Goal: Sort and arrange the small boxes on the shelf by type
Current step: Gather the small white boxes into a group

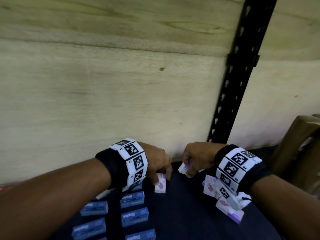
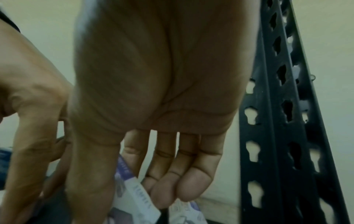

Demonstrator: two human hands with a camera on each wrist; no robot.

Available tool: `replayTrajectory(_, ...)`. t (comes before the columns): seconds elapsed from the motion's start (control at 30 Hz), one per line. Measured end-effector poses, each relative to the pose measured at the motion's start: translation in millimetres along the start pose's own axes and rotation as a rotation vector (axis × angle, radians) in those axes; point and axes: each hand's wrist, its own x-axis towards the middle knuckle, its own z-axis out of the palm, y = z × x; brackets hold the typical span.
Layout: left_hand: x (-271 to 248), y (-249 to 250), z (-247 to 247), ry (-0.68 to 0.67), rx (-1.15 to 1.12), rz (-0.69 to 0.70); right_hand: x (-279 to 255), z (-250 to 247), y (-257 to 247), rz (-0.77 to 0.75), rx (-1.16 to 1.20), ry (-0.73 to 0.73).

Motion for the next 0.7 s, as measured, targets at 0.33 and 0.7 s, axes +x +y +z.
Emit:
replayTrajectory(0.33, -4.8, -3.4, 9.0, 0.014, -0.006, -0.045, -6.3, 3.3, 2.7, 0.007, -0.008, -0.029)
replayTrajectory(0.7, 1.5, -6.5, 9.9, 0.090, -0.050, -0.208, -4.1, -0.5, 2.3, 0.021, 0.006, -0.028)
